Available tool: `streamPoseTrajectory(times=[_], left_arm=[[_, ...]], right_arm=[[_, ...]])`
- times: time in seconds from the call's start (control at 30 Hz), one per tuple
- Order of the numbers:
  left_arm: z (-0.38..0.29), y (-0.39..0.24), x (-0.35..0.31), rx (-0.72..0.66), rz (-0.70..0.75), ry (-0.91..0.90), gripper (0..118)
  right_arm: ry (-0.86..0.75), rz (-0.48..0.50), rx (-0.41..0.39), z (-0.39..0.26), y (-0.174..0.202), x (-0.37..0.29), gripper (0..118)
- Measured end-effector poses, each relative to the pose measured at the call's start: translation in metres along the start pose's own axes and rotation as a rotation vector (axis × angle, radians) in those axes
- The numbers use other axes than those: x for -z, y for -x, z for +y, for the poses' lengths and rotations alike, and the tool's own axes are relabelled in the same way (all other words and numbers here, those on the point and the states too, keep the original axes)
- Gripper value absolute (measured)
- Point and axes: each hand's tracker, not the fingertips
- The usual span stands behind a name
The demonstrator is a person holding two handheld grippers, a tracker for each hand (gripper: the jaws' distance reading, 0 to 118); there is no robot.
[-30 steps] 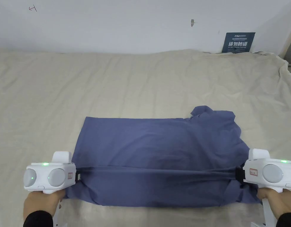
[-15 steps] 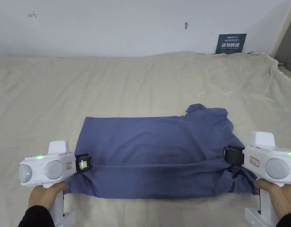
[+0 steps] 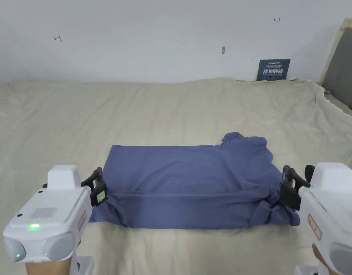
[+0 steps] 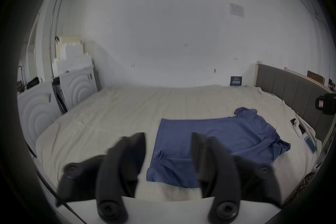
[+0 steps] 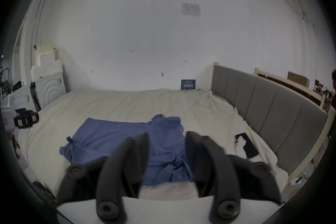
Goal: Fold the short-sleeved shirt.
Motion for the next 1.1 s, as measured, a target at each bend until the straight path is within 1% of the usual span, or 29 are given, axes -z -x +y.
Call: streamPoseTrajectory(times=[0.07,0.1,0.13,0.17,0.2,0.43,0.6,0.63,0.8,0.9,0.93,0.97,1.0,1.03,1.07,1.1], left_arm=[[-0.004,-0.006,-0.013,0.002,0.007,-0.028,18],[-0.006,-0.008,-0.018,0.0,-0.002,-0.034,7],[-0.007,-0.009,-0.022,-0.004,-0.016,-0.039,1],[-0.009,-0.011,-0.026,-0.023,-0.051,-0.04,0],[-0.011,-0.013,-0.028,-0.029,-0.051,-0.038,0],[-0.017,-0.016,-0.015,-0.032,-0.078,0.027,0],[-0.02,-0.007,0.019,-0.058,-0.076,0.173,0],[-0.021,-0.005,0.03,-0.051,-0.064,0.228,0],[-0.037,0.016,0.086,-0.105,-0.053,0.397,1],[-0.049,0.028,0.12,-0.129,-0.037,0.496,10],[-0.052,0.032,0.13,-0.135,-0.039,0.536,21],[-0.057,0.035,0.141,-0.144,-0.038,0.573,39],[-0.061,0.038,0.149,-0.146,-0.033,0.605,67],[-0.067,0.041,0.158,-0.162,-0.017,0.625,80],[-0.071,0.043,0.166,-0.157,-0.01,0.647,90],[-0.075,0.044,0.174,-0.136,-0.007,0.674,94]], right_arm=[[-0.037,-0.039,-0.036,-0.004,0.005,-0.012,5],[-0.049,-0.051,-0.047,-0.006,0.006,-0.016,3],[-0.053,-0.035,-0.042,-0.009,0.005,-0.018,0],[-0.054,-0.031,-0.035,-0.01,0.005,-0.02,0],[-0.061,-0.03,-0.021,-0.011,0.004,-0.022,0],[-0.06,-0.014,-0.012,-0.007,-0.001,-0.014,0],[-0.046,-0.006,-0.001,-0.008,-0.005,0.0,0],[-0.04,-0.007,-0.002,-0.01,-0.006,0.003,0],[-0.007,-0.003,0.012,-0.016,-0.005,0.021,0],[0.015,-0.005,0.005,-0.021,-0.004,0.035,0],[0.026,-0.005,0.002,-0.022,-0.003,0.039,0],[0.036,-0.006,0.001,-0.024,-0.003,0.043,0],[0.042,-0.006,0.001,-0.026,-0.002,0.047,0],[0.053,-0.005,0.0,-0.028,-0.002,0.052,0],[0.061,-0.005,0.0,-0.029,-0.002,0.054,0],[0.068,-0.006,-0.002,-0.031,-0.001,0.058,0]])
